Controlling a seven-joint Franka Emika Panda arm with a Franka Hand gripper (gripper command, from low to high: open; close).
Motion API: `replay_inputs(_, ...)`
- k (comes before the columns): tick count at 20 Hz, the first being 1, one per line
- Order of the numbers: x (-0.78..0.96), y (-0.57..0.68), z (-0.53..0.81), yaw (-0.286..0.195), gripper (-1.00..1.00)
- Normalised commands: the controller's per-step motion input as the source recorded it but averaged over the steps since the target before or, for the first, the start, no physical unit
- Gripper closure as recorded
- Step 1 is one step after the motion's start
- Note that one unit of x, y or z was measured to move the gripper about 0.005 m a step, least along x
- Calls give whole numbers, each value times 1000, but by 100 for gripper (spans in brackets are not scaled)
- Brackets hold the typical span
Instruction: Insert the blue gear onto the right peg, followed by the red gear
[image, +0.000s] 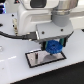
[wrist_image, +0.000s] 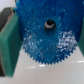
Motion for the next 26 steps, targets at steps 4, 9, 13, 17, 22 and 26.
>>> replay_inputs(4, 59, -49, 159, 0, 100)
replay_inputs(9, 26, -44, 153, 0, 100)
replay_inputs(13, 94, -21, 108, 0, 100)
replay_inputs(17, 91, -59, 185, 0, 100)
replay_inputs(22, 180, -107, 144, 0, 100)
replay_inputs(26, 179, -12, 145, 0, 100)
